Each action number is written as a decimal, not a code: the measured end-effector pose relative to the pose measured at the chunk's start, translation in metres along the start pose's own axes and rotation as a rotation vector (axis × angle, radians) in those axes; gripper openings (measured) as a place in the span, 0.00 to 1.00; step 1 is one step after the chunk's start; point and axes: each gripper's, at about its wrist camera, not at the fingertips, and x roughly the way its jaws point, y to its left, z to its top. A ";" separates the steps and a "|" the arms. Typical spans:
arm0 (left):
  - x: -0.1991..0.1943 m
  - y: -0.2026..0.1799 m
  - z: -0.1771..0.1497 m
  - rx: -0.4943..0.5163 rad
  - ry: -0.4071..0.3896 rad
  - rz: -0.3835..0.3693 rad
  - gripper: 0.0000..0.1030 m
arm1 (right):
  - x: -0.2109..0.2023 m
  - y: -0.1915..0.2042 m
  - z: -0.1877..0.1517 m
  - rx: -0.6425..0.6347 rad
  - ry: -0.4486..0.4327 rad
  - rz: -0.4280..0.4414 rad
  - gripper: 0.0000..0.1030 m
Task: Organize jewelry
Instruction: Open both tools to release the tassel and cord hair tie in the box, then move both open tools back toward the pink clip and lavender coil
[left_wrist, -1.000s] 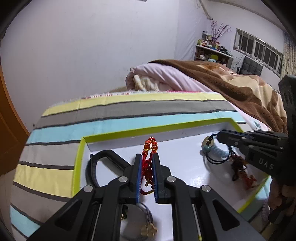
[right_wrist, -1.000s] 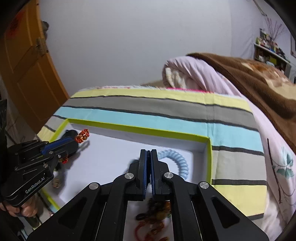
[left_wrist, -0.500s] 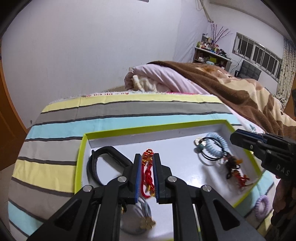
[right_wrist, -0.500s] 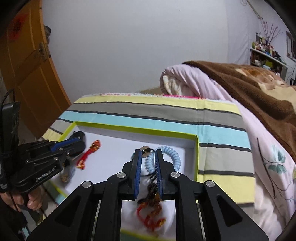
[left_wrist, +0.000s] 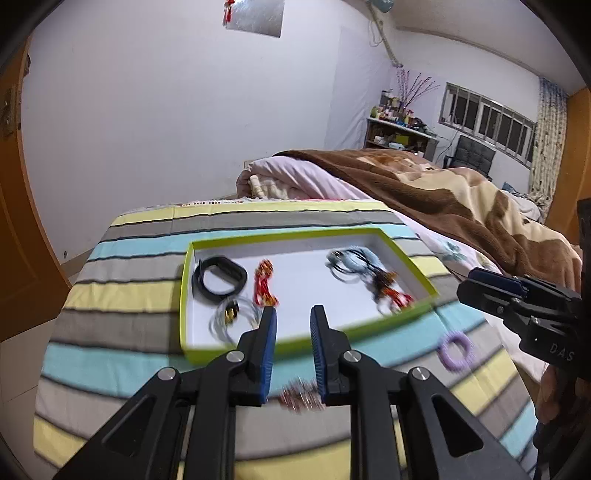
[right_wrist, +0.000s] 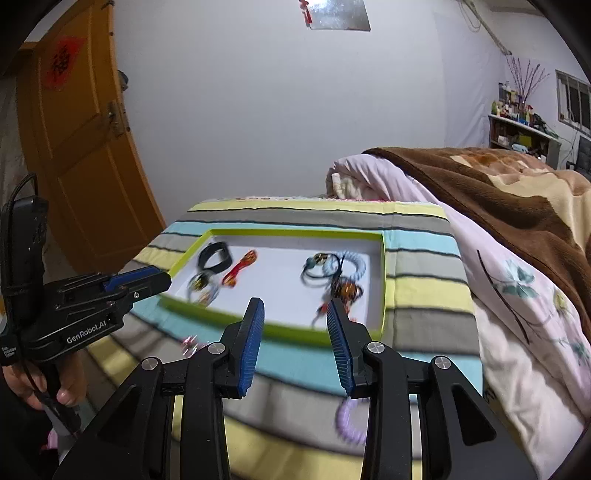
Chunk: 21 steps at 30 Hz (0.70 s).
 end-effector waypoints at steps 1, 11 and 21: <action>-0.009 -0.002 -0.006 -0.001 -0.007 -0.001 0.19 | -0.007 0.003 -0.005 -0.003 -0.002 0.001 0.35; -0.071 -0.013 -0.049 -0.014 -0.066 0.014 0.19 | -0.062 0.027 -0.050 -0.005 -0.027 -0.024 0.35; -0.104 -0.021 -0.076 -0.013 -0.091 0.044 0.19 | -0.089 0.036 -0.078 -0.006 -0.027 -0.032 0.35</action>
